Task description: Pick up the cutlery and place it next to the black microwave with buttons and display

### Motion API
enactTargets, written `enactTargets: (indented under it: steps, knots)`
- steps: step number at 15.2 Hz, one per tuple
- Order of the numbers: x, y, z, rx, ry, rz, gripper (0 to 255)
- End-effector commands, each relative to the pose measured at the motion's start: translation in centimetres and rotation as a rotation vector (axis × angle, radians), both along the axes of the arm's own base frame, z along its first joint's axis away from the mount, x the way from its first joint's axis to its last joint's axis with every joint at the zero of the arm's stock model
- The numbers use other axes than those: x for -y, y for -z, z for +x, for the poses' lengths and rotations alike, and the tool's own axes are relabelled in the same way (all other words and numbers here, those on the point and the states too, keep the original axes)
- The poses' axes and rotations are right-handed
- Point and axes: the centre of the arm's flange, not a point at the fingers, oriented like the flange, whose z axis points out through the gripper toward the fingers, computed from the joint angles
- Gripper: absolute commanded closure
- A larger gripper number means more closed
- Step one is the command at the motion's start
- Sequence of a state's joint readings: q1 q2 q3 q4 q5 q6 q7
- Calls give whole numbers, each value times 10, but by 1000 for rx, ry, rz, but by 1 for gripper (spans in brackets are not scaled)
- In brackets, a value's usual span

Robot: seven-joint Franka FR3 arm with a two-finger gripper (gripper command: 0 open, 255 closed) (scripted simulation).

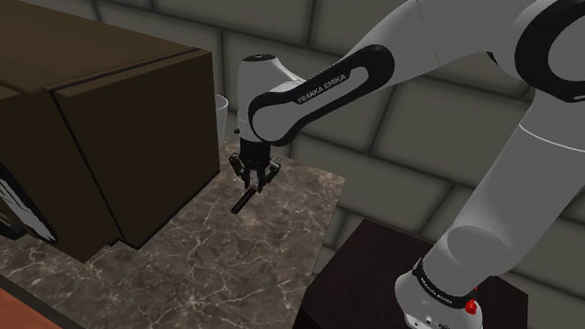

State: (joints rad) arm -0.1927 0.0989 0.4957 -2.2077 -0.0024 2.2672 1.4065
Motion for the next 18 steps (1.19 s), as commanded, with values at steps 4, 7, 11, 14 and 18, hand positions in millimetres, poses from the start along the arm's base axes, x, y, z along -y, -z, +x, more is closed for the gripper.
enactTargets:
  steps: [4, 7, 11, 14, 18]
  knots:
    - [2, 5, -3, -15, 1, -4, 255]
    - [4, 6, -6, -15, 1, -4, 255]
    - [1, -12, -2, -15, 1, -4, 255]
    - [1, -28, -2, -15, 1, -4, 255]
    - [1, -49, -2, -15, 1, -4, 255]
